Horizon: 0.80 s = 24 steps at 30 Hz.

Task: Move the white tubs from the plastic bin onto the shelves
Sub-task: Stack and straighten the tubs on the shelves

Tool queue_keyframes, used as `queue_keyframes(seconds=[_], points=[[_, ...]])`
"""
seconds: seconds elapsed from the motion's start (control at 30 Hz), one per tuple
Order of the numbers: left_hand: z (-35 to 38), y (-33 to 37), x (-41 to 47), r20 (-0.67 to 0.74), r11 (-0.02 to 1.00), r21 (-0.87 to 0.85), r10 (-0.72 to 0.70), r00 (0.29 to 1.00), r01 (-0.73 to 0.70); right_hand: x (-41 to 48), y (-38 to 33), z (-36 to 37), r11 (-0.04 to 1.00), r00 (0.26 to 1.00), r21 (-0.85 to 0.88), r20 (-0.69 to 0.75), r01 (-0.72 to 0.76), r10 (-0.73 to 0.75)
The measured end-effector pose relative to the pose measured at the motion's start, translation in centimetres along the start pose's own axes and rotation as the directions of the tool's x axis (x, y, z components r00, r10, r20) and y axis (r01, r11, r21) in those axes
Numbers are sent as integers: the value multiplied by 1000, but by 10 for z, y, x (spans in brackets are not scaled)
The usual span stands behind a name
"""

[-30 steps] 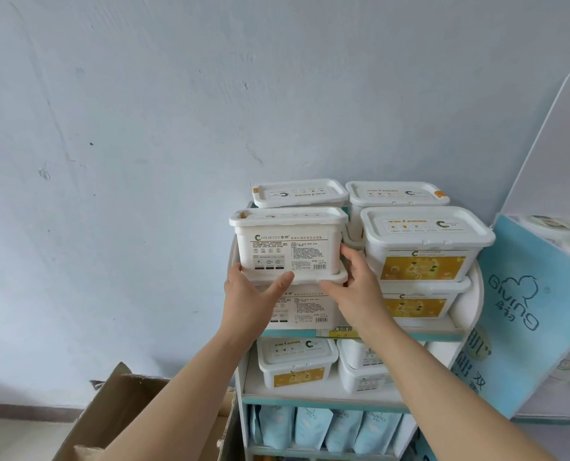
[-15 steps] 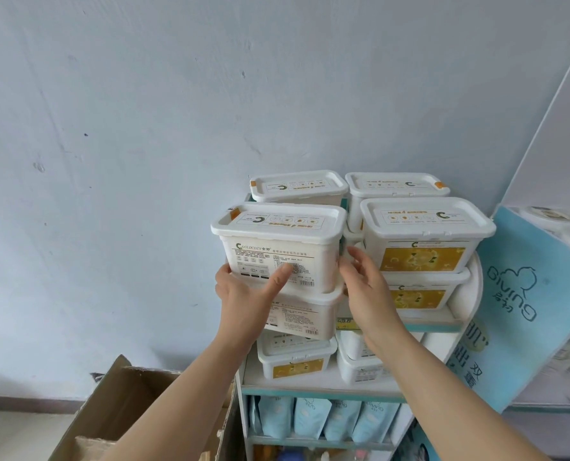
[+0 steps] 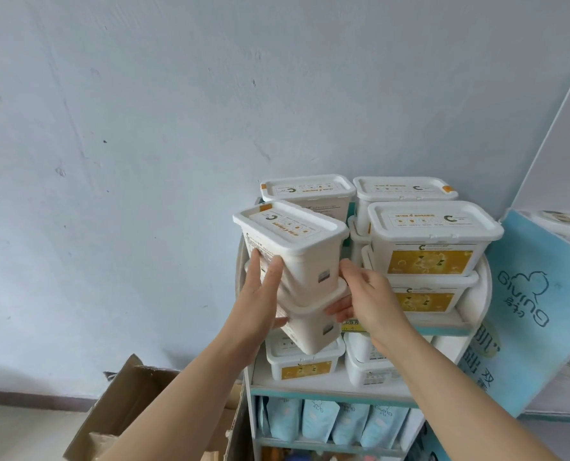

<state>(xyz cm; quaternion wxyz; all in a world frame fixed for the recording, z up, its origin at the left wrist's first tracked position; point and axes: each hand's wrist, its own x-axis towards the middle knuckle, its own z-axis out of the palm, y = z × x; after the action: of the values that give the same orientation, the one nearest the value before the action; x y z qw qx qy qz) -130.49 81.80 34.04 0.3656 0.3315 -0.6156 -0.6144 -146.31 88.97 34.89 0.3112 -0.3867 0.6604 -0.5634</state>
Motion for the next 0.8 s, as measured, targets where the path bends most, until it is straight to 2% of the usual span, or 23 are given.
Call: queue_keyframes(seconds=[0.13,0.3,0.53,0.7,0.8], points=[[-5,7,-10,38,995,-104,12,999,-8,-11,-2,6,998,999,60,48,-26,23],[-10,7,-22,23,973,-231,33,999,-27,-16,-5,13,999,999,32,51,-5,3],[-15,13,-19,-94,988,-131,66,993,-78,-16,-5,24,999,997,-32,75,-4,7],[-24,14,-15,-126,983,-180,19,992,-42,-6,-9,28,997,983,-32,166,-75,80],[-26,13,-16,-129,983,-171,38,991,-60,10,-11,30,987,978,-98,152,-125,139]])
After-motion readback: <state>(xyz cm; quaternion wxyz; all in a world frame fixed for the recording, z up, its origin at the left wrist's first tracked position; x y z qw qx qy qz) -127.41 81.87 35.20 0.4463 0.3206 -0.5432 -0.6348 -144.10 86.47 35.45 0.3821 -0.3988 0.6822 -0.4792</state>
